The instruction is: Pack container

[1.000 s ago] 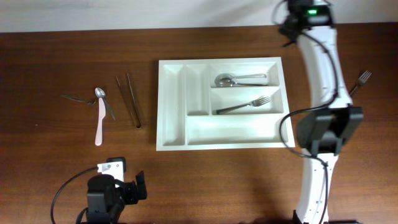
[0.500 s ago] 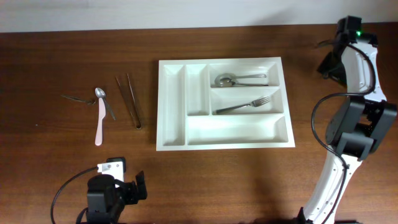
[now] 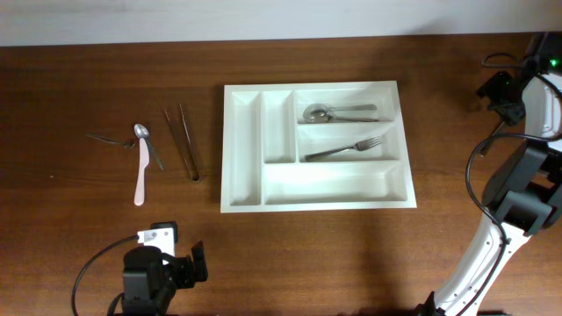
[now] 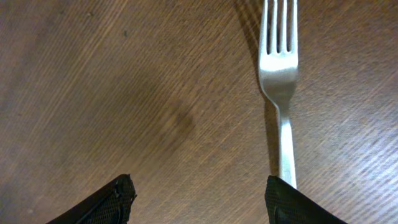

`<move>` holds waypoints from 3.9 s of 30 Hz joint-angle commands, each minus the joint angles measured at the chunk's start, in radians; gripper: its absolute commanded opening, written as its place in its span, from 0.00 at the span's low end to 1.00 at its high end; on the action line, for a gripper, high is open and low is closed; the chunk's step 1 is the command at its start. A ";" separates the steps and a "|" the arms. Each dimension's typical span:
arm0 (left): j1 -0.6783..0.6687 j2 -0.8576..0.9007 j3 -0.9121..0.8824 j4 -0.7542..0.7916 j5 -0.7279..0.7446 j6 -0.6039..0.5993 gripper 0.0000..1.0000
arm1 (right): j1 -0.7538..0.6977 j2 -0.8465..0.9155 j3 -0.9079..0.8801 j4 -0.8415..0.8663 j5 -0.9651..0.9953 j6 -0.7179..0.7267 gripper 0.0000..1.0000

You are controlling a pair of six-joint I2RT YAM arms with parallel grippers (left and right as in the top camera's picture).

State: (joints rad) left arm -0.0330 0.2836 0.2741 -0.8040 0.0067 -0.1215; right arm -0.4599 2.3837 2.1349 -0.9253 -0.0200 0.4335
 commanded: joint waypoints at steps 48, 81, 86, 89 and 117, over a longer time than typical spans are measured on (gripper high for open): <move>0.003 -0.002 0.014 0.002 -0.003 -0.009 0.99 | -0.097 0.141 0.006 -0.038 -0.113 -0.010 0.04; 0.003 -0.002 0.014 0.002 -0.003 -0.009 0.99 | 0.165 0.140 0.353 -0.228 -0.776 -0.374 0.04; 0.003 -0.002 0.014 0.002 -0.003 -0.009 0.99 | 0.178 0.140 0.353 -0.227 -0.706 -0.339 0.04; 0.003 -0.002 0.014 0.002 -0.003 -0.009 0.99 | 0.166 0.140 0.353 -0.236 -0.661 -0.340 0.04; 0.003 -0.002 0.014 0.002 -0.003 -0.009 0.99 | 0.132 0.140 0.061 -0.530 0.082 -0.430 0.50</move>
State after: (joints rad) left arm -0.0330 0.2836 0.2741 -0.8040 0.0067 -0.1215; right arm -0.3286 2.5237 2.2837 -1.4921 0.0265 0.0025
